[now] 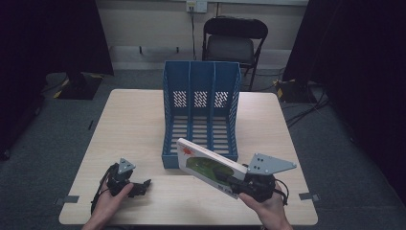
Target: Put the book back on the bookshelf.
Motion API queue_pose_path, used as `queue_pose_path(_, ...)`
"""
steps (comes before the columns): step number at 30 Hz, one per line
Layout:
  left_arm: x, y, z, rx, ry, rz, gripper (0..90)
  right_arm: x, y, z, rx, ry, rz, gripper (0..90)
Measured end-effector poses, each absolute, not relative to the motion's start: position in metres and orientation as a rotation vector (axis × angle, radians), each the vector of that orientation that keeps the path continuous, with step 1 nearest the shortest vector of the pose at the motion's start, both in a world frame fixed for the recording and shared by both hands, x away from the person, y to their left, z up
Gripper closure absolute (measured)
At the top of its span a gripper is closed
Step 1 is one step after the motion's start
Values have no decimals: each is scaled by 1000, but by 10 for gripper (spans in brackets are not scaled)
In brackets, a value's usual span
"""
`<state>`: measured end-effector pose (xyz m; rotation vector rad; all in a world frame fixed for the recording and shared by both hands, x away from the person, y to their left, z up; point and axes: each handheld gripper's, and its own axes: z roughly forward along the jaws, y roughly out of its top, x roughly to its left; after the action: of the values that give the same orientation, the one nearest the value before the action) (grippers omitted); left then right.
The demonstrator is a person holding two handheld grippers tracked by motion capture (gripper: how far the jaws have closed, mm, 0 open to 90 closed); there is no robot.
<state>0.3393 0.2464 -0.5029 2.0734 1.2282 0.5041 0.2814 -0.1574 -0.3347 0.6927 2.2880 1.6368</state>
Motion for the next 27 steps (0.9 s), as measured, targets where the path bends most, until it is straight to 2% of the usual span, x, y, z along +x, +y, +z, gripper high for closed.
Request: queue_pose_path(27,339,246,-503,2073,1228,504,0,307,-195,-327,988,2039,1514,765)
